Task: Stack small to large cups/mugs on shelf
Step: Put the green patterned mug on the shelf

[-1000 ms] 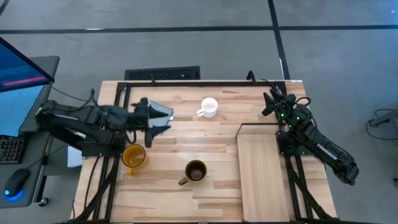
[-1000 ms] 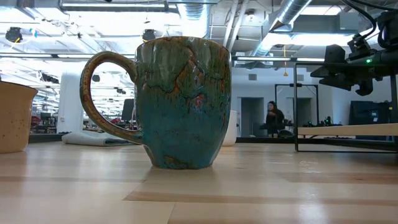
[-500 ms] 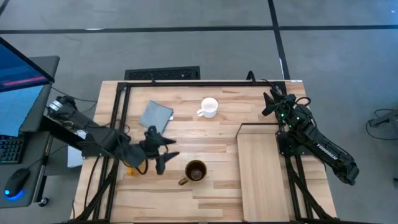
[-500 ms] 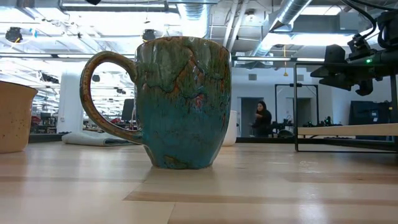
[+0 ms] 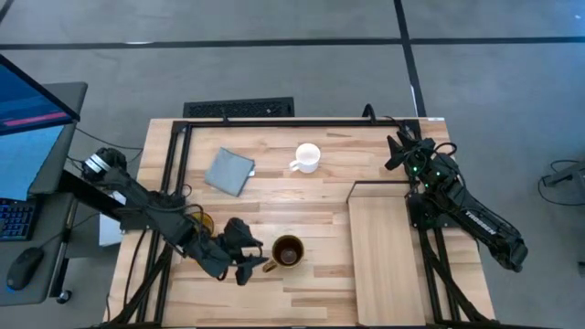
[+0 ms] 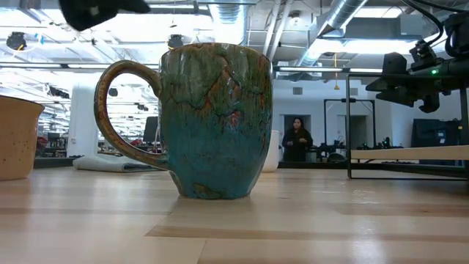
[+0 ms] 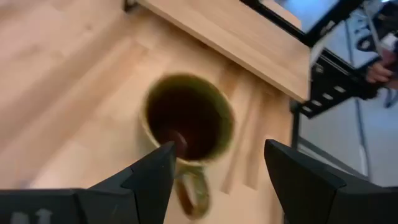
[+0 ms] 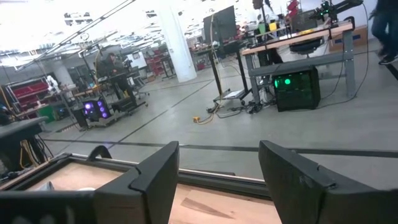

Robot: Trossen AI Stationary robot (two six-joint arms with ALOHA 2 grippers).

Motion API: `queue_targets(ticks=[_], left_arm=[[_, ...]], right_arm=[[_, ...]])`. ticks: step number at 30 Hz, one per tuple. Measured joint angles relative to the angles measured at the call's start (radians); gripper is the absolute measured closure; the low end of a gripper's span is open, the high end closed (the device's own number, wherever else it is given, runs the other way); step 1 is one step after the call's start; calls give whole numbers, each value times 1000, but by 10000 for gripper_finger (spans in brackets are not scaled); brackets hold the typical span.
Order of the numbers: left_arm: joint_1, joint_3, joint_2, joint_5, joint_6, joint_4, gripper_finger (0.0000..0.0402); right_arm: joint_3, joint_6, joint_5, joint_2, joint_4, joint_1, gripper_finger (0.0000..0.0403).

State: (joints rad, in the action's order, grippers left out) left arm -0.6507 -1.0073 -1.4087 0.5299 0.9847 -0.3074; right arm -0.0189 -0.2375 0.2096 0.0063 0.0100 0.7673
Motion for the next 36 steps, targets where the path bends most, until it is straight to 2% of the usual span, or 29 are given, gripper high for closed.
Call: queue_targets(ticks=[8, 13, 29, 36], left_arm=[[-36, 0, -32, -10, 123, 31, 165], [-34, 0, -34, -62, 163, 17, 165], [1, 0, -34, -92, 181, -3, 165], [16, 0, -34, -90, 179, -79, 165]], right_arm=[[0, 0, 0, 0, 0, 0, 159], [0, 0, 0, 0, 0, 0, 159], [0, 1, 0, 0, 0, 0, 159], [0, 1, 0, 0, 0, 0, 159]])
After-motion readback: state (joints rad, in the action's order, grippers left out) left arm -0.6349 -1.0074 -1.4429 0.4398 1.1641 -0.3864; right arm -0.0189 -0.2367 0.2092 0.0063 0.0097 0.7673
